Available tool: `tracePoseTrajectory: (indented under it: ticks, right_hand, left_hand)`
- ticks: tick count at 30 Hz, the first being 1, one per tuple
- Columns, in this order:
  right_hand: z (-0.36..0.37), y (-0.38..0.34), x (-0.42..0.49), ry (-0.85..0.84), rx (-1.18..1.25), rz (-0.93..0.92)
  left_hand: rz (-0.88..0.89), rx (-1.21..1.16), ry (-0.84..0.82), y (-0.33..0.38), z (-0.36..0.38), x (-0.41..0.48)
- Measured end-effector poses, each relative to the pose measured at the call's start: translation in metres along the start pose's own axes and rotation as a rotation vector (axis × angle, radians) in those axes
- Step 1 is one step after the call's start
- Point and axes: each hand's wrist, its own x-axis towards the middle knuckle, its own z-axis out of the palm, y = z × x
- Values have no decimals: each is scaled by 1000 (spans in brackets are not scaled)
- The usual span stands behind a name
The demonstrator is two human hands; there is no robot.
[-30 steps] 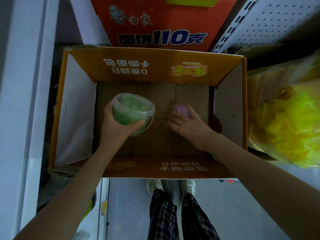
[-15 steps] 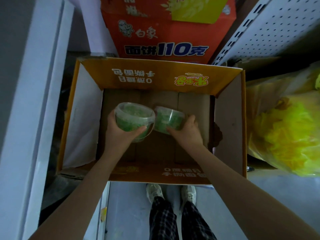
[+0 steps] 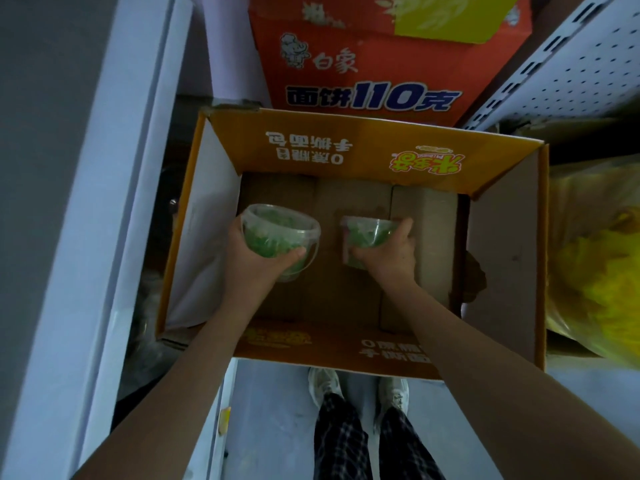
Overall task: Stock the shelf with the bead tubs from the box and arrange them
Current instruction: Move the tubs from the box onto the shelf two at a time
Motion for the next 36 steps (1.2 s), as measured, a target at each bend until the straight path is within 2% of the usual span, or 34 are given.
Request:
tracePoseTrajectory:
  ticks: [7,15,19,28,36]
  right_hand:
    - [-39,-14,-42,52,83,-256]
    - [-129,-50,-105,87,113,-488]
    - [-165,-65,-137,113,110,-652]
    - [-224,-86,-235,-29,264,-966]
    - [-227,-105,-339,-302,316,-1166]
  left_hand:
    - [8,2,60,31,-19,-35]
    - [65,-116,218,101,-57,-109]
    - [112,-135,350,133,-71,-162]
    - [194,-208,705,163,-110,-304]
    - [239,-239,985,159,-163,-423]
